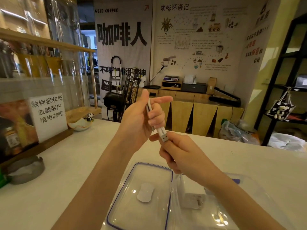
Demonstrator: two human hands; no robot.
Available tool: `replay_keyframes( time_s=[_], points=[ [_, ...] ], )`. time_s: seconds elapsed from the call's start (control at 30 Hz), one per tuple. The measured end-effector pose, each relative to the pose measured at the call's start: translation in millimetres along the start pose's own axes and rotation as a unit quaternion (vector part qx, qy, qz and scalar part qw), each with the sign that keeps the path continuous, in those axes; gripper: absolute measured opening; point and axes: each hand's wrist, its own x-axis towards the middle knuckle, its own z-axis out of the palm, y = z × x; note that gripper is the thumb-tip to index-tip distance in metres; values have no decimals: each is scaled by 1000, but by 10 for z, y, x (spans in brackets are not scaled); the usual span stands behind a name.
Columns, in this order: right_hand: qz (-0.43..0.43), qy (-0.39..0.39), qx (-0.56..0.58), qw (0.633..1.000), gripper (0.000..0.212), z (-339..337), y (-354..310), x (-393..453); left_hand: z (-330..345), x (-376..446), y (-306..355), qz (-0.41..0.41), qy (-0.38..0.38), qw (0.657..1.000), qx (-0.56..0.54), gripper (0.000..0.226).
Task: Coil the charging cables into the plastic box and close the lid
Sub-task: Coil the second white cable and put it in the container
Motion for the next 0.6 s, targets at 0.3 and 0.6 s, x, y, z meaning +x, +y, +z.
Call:
replay_keyframes(
  time_s=[0.3, 0.6],
  points=[
    [76, -57, -12, 995, 27, -113, -111, -155, -90, 16, -224, 106, 74, 929, 347, 57],
    [-157, 49, -351, 922, 21, -424, -198, -246, 88, -59, -340, -4, -73, 877, 476, 46]
  ],
)
